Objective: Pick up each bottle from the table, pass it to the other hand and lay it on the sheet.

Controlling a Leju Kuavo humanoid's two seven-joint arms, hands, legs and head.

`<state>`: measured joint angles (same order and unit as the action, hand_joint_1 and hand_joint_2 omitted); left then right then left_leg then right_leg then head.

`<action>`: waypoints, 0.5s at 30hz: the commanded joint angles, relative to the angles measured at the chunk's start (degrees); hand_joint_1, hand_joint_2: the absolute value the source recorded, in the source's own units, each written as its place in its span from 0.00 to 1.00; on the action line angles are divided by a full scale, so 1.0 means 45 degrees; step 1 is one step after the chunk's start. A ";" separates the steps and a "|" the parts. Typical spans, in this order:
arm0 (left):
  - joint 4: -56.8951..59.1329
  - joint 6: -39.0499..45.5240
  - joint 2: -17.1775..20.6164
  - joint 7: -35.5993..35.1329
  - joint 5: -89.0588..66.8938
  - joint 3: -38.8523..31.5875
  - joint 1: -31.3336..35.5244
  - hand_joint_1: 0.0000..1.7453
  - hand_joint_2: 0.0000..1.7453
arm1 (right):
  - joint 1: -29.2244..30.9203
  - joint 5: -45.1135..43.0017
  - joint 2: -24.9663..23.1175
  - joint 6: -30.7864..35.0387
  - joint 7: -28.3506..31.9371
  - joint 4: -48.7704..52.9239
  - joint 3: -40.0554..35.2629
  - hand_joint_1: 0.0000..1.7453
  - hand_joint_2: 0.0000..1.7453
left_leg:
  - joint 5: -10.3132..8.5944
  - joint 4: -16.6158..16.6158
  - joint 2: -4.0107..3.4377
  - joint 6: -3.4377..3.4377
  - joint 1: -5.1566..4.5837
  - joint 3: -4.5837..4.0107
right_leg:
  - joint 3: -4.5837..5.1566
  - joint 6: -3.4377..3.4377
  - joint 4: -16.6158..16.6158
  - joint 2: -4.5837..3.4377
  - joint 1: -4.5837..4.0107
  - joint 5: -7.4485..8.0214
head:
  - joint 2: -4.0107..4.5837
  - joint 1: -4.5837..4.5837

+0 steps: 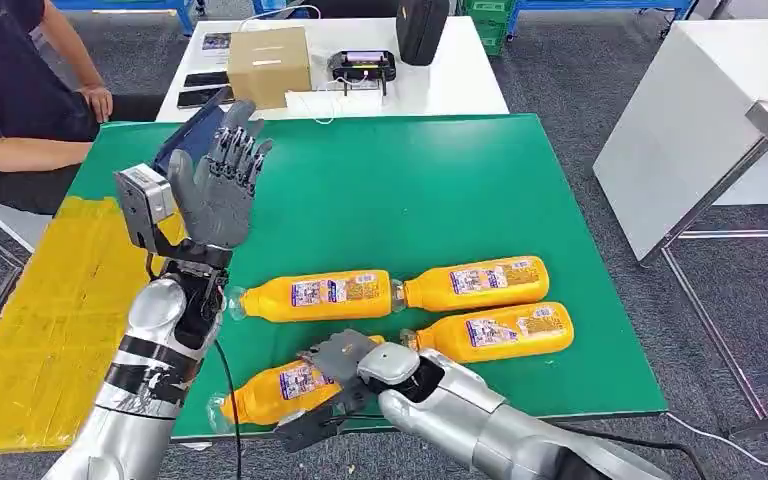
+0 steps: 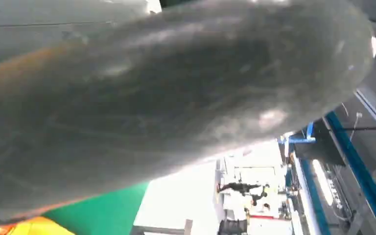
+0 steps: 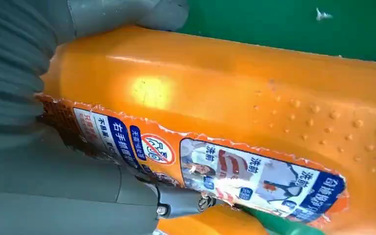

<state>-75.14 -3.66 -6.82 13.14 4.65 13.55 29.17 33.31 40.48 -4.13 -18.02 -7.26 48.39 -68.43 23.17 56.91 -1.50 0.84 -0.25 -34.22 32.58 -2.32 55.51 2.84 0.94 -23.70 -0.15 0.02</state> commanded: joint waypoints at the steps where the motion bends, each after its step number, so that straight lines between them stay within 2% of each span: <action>1: -0.1303 0.1884 0.0756 0.0019 -0.0263 -0.0650 -0.0851 0.00 0.00 | -0.3171 -0.4703 0.1274 0.3251 0.0126 0.2997 0.5136 1.00 1.00 | -0.0013 -0.0040 0.0086 -0.0019 0.0026 -0.0015 | -0.0073 0.0026 -0.0055 0.0003 -0.0022 -0.0002 | 0.0000 -0.0010; 2: -0.1583 0.2106 0.0860 0.0045 -0.0341 -0.0864 -0.1125 0.00 0.00 | -0.3807 -0.5269 0.1349 0.3736 0.0459 0.4287 0.5913 1.00 1.00 | 0.0006 -0.0018 0.0048 -0.0009 0.0022 0.0018 | -0.0139 0.0013 -0.0035 -0.0010 -0.0018 -0.0013 | 0.0000 0.0000; 3: -0.1907 0.2323 0.0915 -0.0070 -0.0498 -0.1112 -0.1487 0.00 0.00 | -0.4845 -0.4949 0.1394 0.5063 0.1021 0.6401 0.6858 1.00 1.00 | 0.0010 -0.0018 0.0038 -0.0016 0.0031 0.0009 | -0.0126 0.0020 -0.0037 -0.0039 -0.0026 -0.0009 | 0.0000 -0.0005; 4: -0.2213 0.2075 0.0783 -0.0063 -0.0017 -0.1409 -0.1840 0.00 0.00 | -0.6004 -0.4464 0.1186 0.5774 0.1753 0.8435 0.7595 1.00 1.00 | -0.0001 -0.0013 0.0061 -0.0006 0.0014 -0.0014 | -0.0115 0.0007 -0.0019 0.0009 -0.0011 -0.0012 | 0.0000 -0.0015; 5: -0.2229 0.2088 0.0762 -0.0082 -0.0032 -0.1450 -0.1923 0.00 1.00 | -0.6416 -0.4365 0.1122 0.5888 0.1841 0.9221 0.7831 1.00 1.00 | 0.0018 -0.0006 0.0053 -0.0016 0.0025 -0.0015 | -0.0112 0.0018 -0.0017 -0.0017 -0.0021 -0.0027 | 0.0000 -0.0010; 6: -0.2161 0.2078 0.0692 -0.0115 -0.0040 -0.1452 -0.1987 0.00 1.00 | -0.6973 -0.4275 0.1102 0.6042 0.2197 1.0498 0.8079 1.00 1.00 | 0.0024 -0.0006 0.0110 -0.0019 0.0025 -0.0028 | -0.0119 0.0021 -0.0017 0.0019 -0.0019 -0.0044 | 0.0000 -0.0015; 8: -0.1962 0.2098 0.0568 -0.0139 -0.0041 -0.1392 -0.1929 0.00 1.00 | -0.7406 -0.4302 0.1036 0.6127 0.2698 1.1646 0.8322 1.00 1.00 | 0.0038 0.0029 0.0100 -0.0018 0.0021 -0.0093 | -0.0058 0.0019 0.0022 0.0002 -0.0017 -0.0050 | 0.0000 -0.0014; 10: -0.1860 0.2138 0.0542 -0.0106 -0.0076 -0.1266 -0.1856 0.00 1.00 | -0.7512 -0.4367 0.0985 0.6175 0.3066 1.1931 0.8423 1.00 1.00 | -0.0001 0.0012 0.0104 -0.0007 0.0001 -0.0221 | 0.0075 0.0003 0.0022 0.0023 -0.0006 -0.0015 | 0.0000 0.0000; 15: -0.1555 0.1376 0.0652 -0.0556 0.0542 -0.0840 -0.1748 0.00 1.00 | -0.7521 -0.4386 0.0930 0.6389 0.3593 1.1845 0.8502 1.00 1.00 | 0.0028 0.0026 0.0118 -0.0010 0.0019 -0.0212 | 0.0053 0.0011 0.0016 0.0001 -0.0019 -0.0036 | 0.0000 -0.0010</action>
<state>-84.15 5.56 -4.42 12.79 4.54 8.63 20.03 3.29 20.90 -0.55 9.88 6.76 91.74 -35.11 23.11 56.93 -1.13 0.87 -0.26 -35.39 33.11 -2.37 55.56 3.04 0.91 -23.69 -0.15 -0.02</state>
